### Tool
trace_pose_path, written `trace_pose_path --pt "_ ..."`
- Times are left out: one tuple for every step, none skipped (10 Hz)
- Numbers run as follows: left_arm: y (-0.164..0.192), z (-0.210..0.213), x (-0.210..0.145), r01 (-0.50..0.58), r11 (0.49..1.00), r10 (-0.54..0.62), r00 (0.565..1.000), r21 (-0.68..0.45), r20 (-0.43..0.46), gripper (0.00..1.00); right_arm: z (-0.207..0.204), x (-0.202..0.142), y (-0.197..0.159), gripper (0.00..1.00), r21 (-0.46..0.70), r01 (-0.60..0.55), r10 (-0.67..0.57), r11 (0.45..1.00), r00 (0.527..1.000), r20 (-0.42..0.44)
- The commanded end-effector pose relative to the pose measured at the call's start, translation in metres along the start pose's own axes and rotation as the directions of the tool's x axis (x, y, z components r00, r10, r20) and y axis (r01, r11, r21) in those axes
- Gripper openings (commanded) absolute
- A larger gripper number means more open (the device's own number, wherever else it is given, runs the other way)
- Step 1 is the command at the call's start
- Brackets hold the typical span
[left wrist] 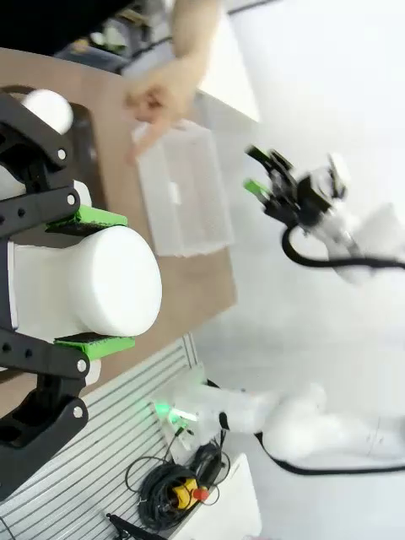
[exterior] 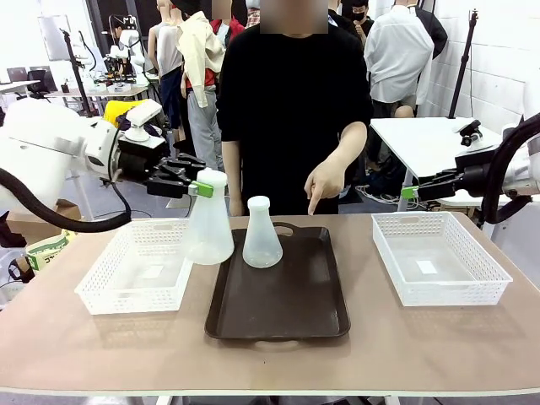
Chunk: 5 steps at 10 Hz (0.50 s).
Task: Prepare the laboratory tools.
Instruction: Place the picked Big flask upright in the Handle tray as directed by the person.
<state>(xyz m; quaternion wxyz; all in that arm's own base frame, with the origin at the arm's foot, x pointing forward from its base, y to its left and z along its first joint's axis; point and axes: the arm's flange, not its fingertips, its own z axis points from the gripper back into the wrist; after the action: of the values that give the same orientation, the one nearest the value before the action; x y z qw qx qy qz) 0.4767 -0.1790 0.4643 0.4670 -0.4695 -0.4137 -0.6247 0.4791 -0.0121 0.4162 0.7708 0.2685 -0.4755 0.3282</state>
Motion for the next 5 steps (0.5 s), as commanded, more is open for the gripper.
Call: trace_pose_path --pt "-0.002 -0.015 -0.007 0.056 0.998 -0.053 0.995 -0.034 0.086 0.00 0.001 0.000 0.000 1.00 -0.002 0.006 -0.006 1.000 1.000 -0.023" --pt "0.003 -0.039 -0.018 0.082 0.995 -0.078 0.994 -0.051 0.077 0.00 0.001 0.000 0.000 1.00 -0.002 0.006 -0.006 1.000 1.000 -0.023" --pt "0.008 -0.062 -0.029 0.093 0.995 -0.091 0.994 -0.037 0.063 0.00 0.001 0.000 0.000 1.00 -0.002 0.006 -0.006 1.000 1.000 -0.023" --pt "0.008 -0.082 -0.032 0.095 0.991 -0.089 0.994 -0.095 0.065 0.00 0.001 0.000 0.000 1.00 -0.002 0.006 -0.006 1.000 1.000 -0.023" --pt "0.009 -0.097 -0.034 0.117 0.985 -0.110 0.992 -0.125 0.056 0.00 0.001 0.000 0.000 1.00 -0.002 0.006 -0.006 1.000 1.000 -0.023"
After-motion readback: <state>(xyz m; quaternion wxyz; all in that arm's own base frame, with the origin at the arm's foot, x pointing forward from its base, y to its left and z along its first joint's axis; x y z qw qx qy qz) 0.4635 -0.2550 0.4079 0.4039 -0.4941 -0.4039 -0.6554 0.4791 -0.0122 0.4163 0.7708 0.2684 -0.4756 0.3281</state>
